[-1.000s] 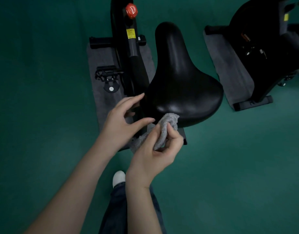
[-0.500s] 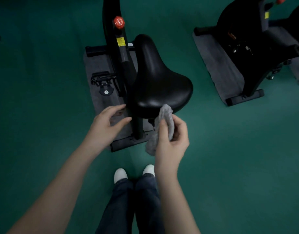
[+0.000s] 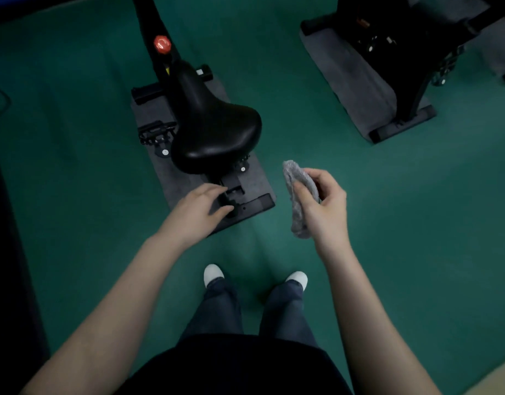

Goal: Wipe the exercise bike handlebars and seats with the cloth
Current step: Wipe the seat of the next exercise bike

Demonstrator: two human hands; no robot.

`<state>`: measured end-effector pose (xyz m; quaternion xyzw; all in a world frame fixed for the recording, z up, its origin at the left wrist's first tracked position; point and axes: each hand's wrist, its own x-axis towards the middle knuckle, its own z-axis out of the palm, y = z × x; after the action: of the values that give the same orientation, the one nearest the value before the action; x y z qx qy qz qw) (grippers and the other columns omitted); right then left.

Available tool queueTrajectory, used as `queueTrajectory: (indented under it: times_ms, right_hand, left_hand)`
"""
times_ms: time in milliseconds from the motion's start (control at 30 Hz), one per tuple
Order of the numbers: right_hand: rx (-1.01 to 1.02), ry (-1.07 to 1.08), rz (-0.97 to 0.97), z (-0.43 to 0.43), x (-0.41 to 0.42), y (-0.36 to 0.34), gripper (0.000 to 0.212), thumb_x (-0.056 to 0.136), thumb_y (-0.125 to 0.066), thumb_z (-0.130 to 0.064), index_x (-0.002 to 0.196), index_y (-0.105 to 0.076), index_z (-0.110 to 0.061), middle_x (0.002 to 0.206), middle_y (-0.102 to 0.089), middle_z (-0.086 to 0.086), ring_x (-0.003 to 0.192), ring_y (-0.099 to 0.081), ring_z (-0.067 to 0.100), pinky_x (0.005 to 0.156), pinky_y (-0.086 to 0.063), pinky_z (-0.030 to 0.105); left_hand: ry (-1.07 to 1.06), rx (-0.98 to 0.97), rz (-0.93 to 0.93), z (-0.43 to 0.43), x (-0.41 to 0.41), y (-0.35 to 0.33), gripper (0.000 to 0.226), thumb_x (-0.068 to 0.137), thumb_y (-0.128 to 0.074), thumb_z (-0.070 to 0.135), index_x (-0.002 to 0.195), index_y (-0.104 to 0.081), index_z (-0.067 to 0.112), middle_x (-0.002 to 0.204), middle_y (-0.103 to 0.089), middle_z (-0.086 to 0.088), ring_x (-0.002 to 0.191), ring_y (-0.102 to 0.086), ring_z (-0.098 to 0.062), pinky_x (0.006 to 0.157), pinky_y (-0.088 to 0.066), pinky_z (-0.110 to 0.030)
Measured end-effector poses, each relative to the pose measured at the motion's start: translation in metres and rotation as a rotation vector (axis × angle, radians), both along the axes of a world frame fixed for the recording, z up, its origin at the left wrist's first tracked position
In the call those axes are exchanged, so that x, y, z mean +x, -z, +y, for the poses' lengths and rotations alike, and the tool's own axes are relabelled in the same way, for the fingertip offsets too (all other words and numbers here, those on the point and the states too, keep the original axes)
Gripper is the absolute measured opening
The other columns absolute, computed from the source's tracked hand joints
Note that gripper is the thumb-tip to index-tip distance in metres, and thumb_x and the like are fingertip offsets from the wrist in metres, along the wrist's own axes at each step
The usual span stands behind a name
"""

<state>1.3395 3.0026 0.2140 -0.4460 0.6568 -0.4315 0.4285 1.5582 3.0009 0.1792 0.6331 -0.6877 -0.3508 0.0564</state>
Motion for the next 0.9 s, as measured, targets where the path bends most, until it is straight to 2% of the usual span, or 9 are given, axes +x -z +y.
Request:
queueTrajectory:
  times_ms: [100, 200, 300, 367, 467, 533, 600, 733, 900]
  right_hand:
    - [0.017, -0.010, 0.027, 0.008, -0.047, -0.007, 0.014, 0.088, -0.063, -0.007, 0.090, -0.065, -0.020, 0.078, -0.065, -0.009, 0.065, -0.057, -0.004, 0.063, -0.045, 0.012]
    - [0.027, 0.010, 0.073, 0.017, -0.107, -0.017, 0.013, 0.088, -0.062, -0.007, 0.088, -0.065, -0.020, 0.076, -0.064, -0.001, 0.054, -0.056, 0.001, 0.051, -0.044, 0.013]
    - [0.041, 0.037, 0.183, 0.029, -0.179, -0.022, 0.009, 0.088, -0.064, -0.013, 0.091, -0.067, -0.021, 0.085, -0.066, 0.003, 0.069, -0.063, 0.016, 0.056, -0.046, 0.017]
    - [0.053, 0.088, 0.214, 0.040, -0.227, -0.028, 0.007, 0.089, -0.065, -0.015, 0.092, -0.067, -0.020, 0.089, -0.066, 0.005, 0.074, -0.064, 0.023, 0.050, -0.044, 0.014]
    - [0.071, 0.198, 0.236, 0.063, -0.291, -0.036, 0.004, 0.089, -0.065, -0.015, 0.091, -0.067, -0.018, 0.086, -0.066, 0.004, 0.069, -0.063, 0.014, 0.046, -0.040, 0.007]
    - [0.102, 0.290, 0.196, 0.079, -0.325, -0.038, 0.003, 0.089, -0.067, -0.021, 0.087, -0.066, -0.019, 0.074, -0.063, 0.001, 0.051, -0.057, 0.006, 0.043, -0.040, 0.012]
    - [0.155, 0.387, 0.134, 0.092, -0.351, -0.037, 0.011, 0.088, -0.069, -0.031, 0.085, -0.066, -0.020, 0.062, -0.058, 0.001, 0.038, -0.050, 0.006, 0.038, -0.037, 0.020]
    - [0.210, 0.516, 0.104, 0.095, -0.388, -0.036, 0.016, 0.087, -0.069, -0.033, 0.088, -0.067, -0.018, 0.059, -0.058, 0.004, 0.040, -0.053, 0.005, 0.035, -0.040, 0.026]
    - [0.204, 0.507, 0.139, 0.053, -0.419, -0.036, 0.017, 0.087, -0.070, -0.033, 0.086, -0.067, -0.017, 0.060, -0.060, 0.004, 0.040, -0.055, 0.004, 0.039, -0.042, 0.024]
  left_hand:
    - [0.067, -0.010, -0.071, -0.005, -0.047, -0.010, 0.052, 0.094, -0.052, 0.040, 0.139, -0.046, 0.013, 0.142, -0.045, -0.001, 0.131, -0.041, -0.022, 0.111, -0.032, -0.042]
    - [0.170, -0.052, -0.144, -0.009, -0.106, -0.018, 0.053, 0.095, -0.050, 0.041, 0.139, -0.045, 0.013, 0.143, -0.044, -0.001, 0.131, -0.041, -0.022, 0.110, -0.032, -0.041]
    - [0.271, -0.098, -0.199, -0.011, -0.171, -0.026, 0.052, 0.096, -0.048, 0.042, 0.139, -0.043, 0.015, 0.144, -0.044, 0.000, 0.132, -0.040, -0.021, 0.109, -0.031, -0.037]
    - [0.332, -0.129, -0.211, -0.012, -0.214, -0.028, 0.053, 0.096, -0.047, 0.044, 0.140, -0.042, 0.016, 0.145, -0.043, 0.000, 0.134, -0.037, -0.020, 0.110, -0.029, -0.037]
    - [0.427, -0.144, -0.221, -0.014, -0.272, -0.030, 0.055, 0.096, -0.045, 0.048, 0.143, -0.039, 0.019, 0.148, -0.039, 0.002, 0.138, -0.031, -0.017, 0.114, -0.023, -0.037]
    - [0.485, -0.146, -0.232, -0.018, -0.303, -0.031, 0.056, 0.096, -0.043, 0.048, 0.144, -0.036, 0.021, 0.150, -0.035, 0.004, 0.140, -0.026, -0.015, 0.114, -0.018, -0.035]
    - [0.527, -0.142, -0.235, -0.025, -0.329, -0.034, 0.056, 0.096, -0.042, 0.049, 0.144, -0.036, 0.021, 0.151, -0.034, 0.005, 0.141, -0.025, -0.015, 0.114, -0.017, -0.034]
    - [0.539, -0.122, -0.240, -0.057, -0.362, -0.038, 0.055, 0.096, -0.043, 0.048, 0.144, -0.038, 0.020, 0.150, -0.036, 0.003, 0.140, -0.028, -0.017, 0.114, -0.020, -0.035]
    - [0.538, -0.092, -0.270, -0.113, -0.390, -0.034, 0.055, 0.096, -0.045, 0.047, 0.143, -0.040, 0.018, 0.148, -0.039, 0.001, 0.137, -0.033, -0.018, 0.111, -0.027, -0.036]
